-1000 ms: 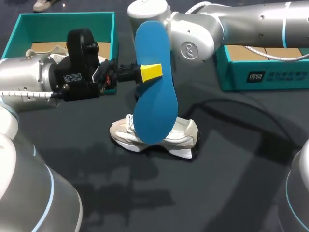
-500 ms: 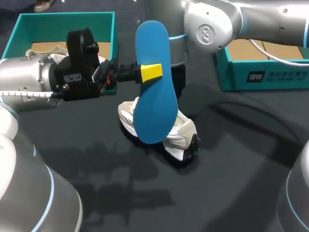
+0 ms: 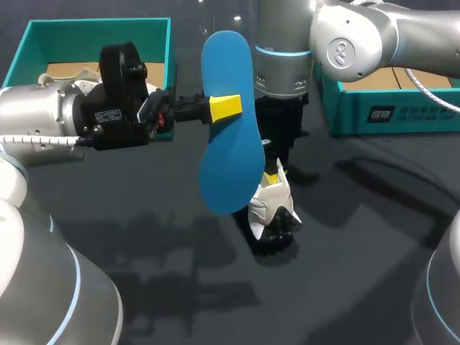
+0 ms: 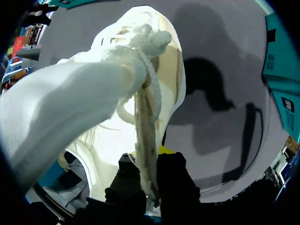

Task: Take the shoe out of the shoebox, open the shoe tongue, remove and reinsert the insole, then place the shoe into the shoebox

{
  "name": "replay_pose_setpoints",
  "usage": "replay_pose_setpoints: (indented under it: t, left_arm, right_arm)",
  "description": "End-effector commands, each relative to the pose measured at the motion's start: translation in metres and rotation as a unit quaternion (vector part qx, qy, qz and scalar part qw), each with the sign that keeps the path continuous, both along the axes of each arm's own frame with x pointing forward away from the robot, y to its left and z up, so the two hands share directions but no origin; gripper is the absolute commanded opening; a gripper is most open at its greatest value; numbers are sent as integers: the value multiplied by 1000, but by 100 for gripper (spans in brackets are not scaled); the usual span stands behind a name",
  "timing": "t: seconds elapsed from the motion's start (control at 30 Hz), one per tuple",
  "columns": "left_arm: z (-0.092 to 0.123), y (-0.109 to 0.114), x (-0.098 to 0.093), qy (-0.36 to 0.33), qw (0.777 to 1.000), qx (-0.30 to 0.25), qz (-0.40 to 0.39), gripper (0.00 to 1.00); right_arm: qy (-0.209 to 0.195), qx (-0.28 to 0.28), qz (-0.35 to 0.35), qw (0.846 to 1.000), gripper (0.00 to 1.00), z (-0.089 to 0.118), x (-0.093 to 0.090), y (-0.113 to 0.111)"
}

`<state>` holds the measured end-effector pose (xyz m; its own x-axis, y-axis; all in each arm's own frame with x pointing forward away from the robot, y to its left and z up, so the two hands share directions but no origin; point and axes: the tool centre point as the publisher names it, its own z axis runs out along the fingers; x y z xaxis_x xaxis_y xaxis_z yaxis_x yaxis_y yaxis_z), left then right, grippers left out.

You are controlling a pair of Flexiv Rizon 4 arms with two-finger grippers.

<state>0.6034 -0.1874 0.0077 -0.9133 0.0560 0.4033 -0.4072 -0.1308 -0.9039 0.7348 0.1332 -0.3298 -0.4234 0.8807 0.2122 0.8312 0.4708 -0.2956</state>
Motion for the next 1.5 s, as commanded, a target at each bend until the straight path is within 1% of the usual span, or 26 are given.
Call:
replay_pose_setpoints:
  t: [0.03, 0.1, 0.13, 0.17, 0.43, 0.6, 0.8, 1.27, 1.5]
  left_arm:
    - [4, -4, -3, 1, 1000, 0, 5, 0]
    - [4, -4, -3, 1, 1000, 0, 5, 0]
    - [4, -4, -3, 1, 1000, 0, 5, 0]
    - [4, -4, -3, 1, 1000, 0, 5, 0]
    - [4, -4, -3, 1, 1000, 0, 5, 0]
    - [4, -4, -3, 1, 1000, 0, 5, 0]
    - [4, -4, -3, 1, 1000, 0, 5, 0]
    - [4, -4, -3, 1, 1000, 0, 5, 0]
    - [4, -4, -3, 1, 1000, 0, 5, 0]
  right_arm:
    - [20, -13, -227, 973, 0, -6, -14, -2]
    - [11, -7, -239, 971, 0, -5, -22, -2]
    - [13, -18, -261, 965, 0, -5, -25, -3]
    - [15, -18, -261, 965, 0, -5, -26, -4]
    - [15, -18, -261, 965, 0, -5, -26, -4]
    - [-12, -14, -225, 974, 0, -20, -30, -4]
    - [-35, -12, -191, 981, 0, -28, -33, -5]
    - [-72, 8, -142, 987, 0, -38, -38, -11]
    - [-73, 19, -141, 987, 0, -49, -39, -13]
